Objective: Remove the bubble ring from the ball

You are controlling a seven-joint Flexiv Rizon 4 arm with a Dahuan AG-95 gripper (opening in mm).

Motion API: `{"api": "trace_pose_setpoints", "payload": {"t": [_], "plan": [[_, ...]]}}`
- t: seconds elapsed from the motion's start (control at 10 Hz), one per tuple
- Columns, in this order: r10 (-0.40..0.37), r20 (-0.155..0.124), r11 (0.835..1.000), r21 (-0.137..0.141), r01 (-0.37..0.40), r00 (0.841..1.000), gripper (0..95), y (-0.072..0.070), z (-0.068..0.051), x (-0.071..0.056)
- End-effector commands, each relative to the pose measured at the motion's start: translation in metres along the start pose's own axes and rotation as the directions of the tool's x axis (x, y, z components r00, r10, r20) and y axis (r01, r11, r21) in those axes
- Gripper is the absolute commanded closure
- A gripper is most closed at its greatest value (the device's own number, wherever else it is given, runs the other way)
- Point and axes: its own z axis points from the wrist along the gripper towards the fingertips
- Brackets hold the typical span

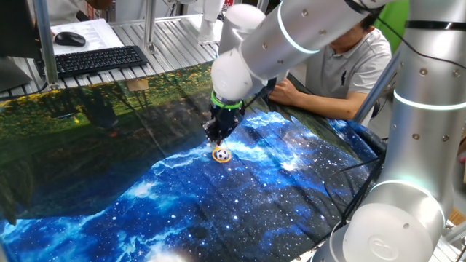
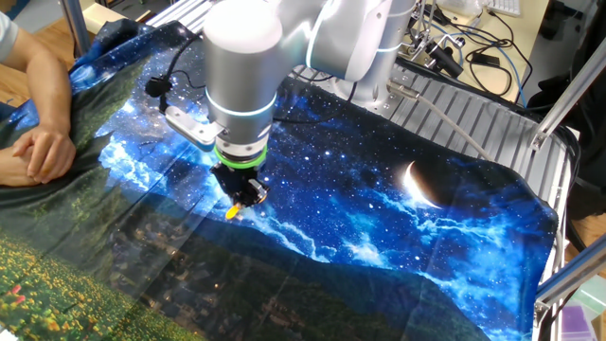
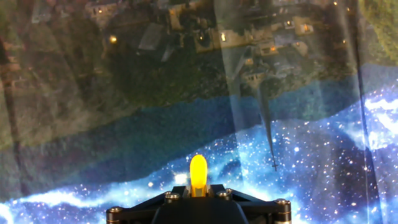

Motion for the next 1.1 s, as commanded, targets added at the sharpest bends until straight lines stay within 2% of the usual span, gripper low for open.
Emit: {"api": "trace_pose_setpoints", "payload": {"t": [0.1, 0.2, 0.3, 0.4, 0.5, 0.7, 0.9, 1.1], "plan": [[0.008, -0.018, 1.000, 0.002, -0.008, 1.000, 95.0, 0.001, -0.007, 0.003], [0.023, -0.037, 1.000, 0.006, -0.022, 0.999, 95.0, 0.005, -0.015, 0.005], [0.042, -0.045, 0.999, 0.011, -0.042, 0.998, 95.0, 0.012, -0.021, 0.005], [0.090, -0.055, 0.996, 0.014, -0.090, 0.994, 95.0, 0.025, -0.028, 0.007], [0.118, -0.058, 0.993, 0.016, -0.117, 0.991, 95.0, 0.036, -0.031, 0.008], [0.134, -0.055, 0.991, 0.017, -0.133, 0.989, 95.0, 0.046, -0.033, 0.010], [0.143, -0.051, 0.990, 0.016, -0.142, 0.988, 57.0, 0.048, -0.031, 0.011], [0.159, -0.049, 0.987, 0.017, -0.158, 0.986, 57.0, 0.056, -0.030, 0.013]]}}
